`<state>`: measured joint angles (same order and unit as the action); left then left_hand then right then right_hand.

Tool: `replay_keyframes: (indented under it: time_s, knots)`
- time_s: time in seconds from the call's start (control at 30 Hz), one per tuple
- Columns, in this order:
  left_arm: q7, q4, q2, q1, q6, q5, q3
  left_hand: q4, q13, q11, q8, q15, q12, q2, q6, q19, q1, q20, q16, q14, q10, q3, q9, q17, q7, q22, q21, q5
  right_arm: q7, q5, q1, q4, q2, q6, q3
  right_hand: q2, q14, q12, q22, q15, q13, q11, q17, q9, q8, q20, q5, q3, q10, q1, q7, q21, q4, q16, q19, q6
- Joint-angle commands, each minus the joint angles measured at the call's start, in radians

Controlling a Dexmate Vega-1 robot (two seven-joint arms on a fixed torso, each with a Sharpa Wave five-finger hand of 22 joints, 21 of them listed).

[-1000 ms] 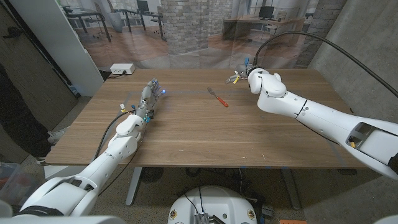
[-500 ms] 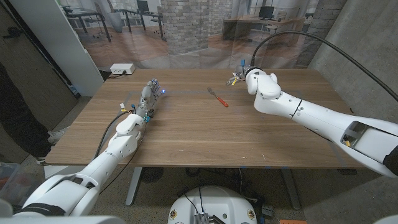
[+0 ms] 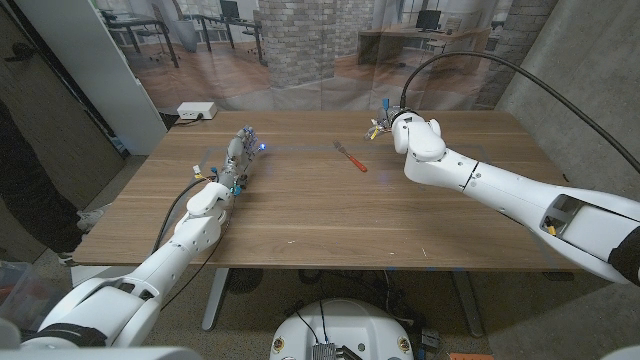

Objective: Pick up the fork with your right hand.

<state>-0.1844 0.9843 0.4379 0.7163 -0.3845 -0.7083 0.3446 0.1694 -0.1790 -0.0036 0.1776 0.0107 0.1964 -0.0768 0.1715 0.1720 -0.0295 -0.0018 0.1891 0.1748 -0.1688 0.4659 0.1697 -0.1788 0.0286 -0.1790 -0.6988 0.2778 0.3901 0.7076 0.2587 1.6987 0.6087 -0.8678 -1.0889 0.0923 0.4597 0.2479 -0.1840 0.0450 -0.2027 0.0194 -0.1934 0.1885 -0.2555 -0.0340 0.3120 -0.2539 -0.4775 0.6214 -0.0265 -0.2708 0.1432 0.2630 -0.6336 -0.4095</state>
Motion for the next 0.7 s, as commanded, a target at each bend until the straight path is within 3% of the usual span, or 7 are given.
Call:
replay_keyframes:
  time_s: [0.03,0.7]
  knots:
    - [-0.006,-0.019,-0.002,-0.011,0.001,0.001,0.001,0.002,-0.005,0.005,0.002,0.005,0.003,-0.076,0.149,0.159,0.004,0.009,0.003,0.114,-0.140,-0.003,0.002,-0.003,0.010,-0.005,0.004,0.004,0.022,0.024,-0.011,-0.046,-0.027,0.009,-0.017,0.002,0.008,0.005,-0.006,0.028,-0.001,0.002,-0.007,0.002,-0.004,0.000,0.009,0.005,-0.017,0.014,-0.001,-0.001,-0.001,0.005,-0.007,-0.013]
    - [-0.016,-0.044,-0.006,-0.027,0.003,0.003,0.003,0.002,-0.005,0.005,0.002,0.005,0.002,-0.077,0.149,0.159,0.005,0.009,0.002,0.115,-0.143,-0.004,0.002,-0.003,0.010,-0.005,0.008,0.004,0.038,0.033,-0.017,-0.083,-0.053,0.020,-0.029,-0.001,0.043,0.008,-0.010,0.039,-0.004,0.001,-0.024,0.002,-0.007,-0.001,0.016,0.025,-0.063,0.024,0.005,0.002,-0.009,0.019,0.000,-0.064]
